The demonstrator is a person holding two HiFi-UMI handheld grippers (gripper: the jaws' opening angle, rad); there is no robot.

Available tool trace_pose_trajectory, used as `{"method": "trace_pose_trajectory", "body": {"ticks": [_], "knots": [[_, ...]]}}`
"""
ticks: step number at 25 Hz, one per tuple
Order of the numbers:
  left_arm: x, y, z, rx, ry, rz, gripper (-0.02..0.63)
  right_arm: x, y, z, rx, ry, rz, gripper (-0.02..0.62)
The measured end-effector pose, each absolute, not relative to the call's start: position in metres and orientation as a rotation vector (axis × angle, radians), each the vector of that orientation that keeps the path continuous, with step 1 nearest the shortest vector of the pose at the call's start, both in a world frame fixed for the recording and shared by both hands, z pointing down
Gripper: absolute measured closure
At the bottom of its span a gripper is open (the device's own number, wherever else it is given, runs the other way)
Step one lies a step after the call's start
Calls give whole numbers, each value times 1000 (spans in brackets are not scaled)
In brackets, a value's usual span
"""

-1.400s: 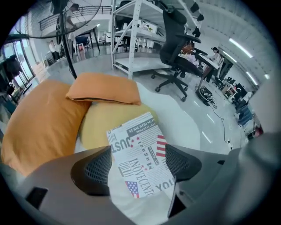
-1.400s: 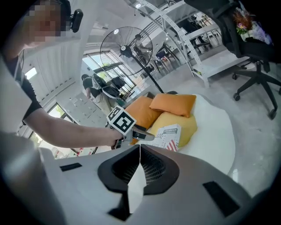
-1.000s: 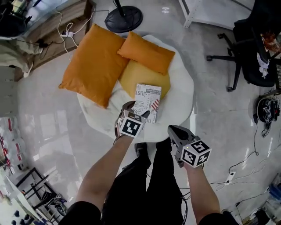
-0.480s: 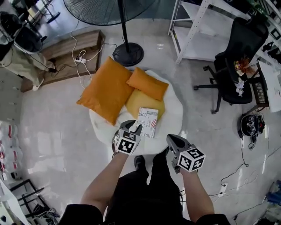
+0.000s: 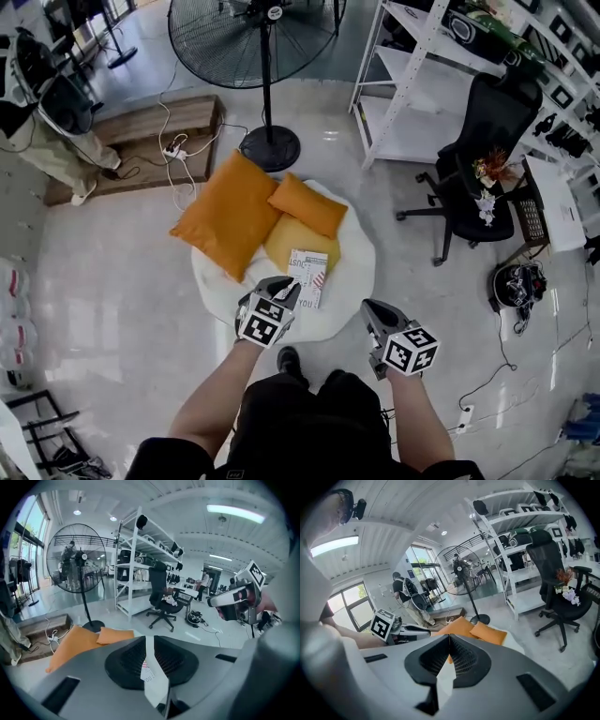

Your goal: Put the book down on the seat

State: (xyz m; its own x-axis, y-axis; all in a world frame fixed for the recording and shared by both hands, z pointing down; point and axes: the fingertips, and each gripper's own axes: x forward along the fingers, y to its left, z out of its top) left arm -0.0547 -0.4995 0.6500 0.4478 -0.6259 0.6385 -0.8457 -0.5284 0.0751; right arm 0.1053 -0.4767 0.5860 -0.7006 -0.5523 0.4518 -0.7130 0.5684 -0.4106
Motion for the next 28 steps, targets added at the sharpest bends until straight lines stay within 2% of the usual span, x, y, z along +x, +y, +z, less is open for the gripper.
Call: {"method": "trace_pose_trajectory", "body": {"ticks": [6, 11, 20, 28], "knots": [[-40, -462, 608, 2302, -1292, 754, 600, 118, -452, 542, 1006, -2599, 805, 580], [-4, -429, 563, 2328, -1314, 656, 603, 149, -416, 517, 1000, -2644, 785, 580], [96, -347, 513, 2440, -1302, 548, 603, 255, -309, 519, 1054, -2649, 792, 580], [113, -300, 470, 2419, -1451, 406, 603, 304, -266, 505, 1044, -2711, 753, 580]]}}
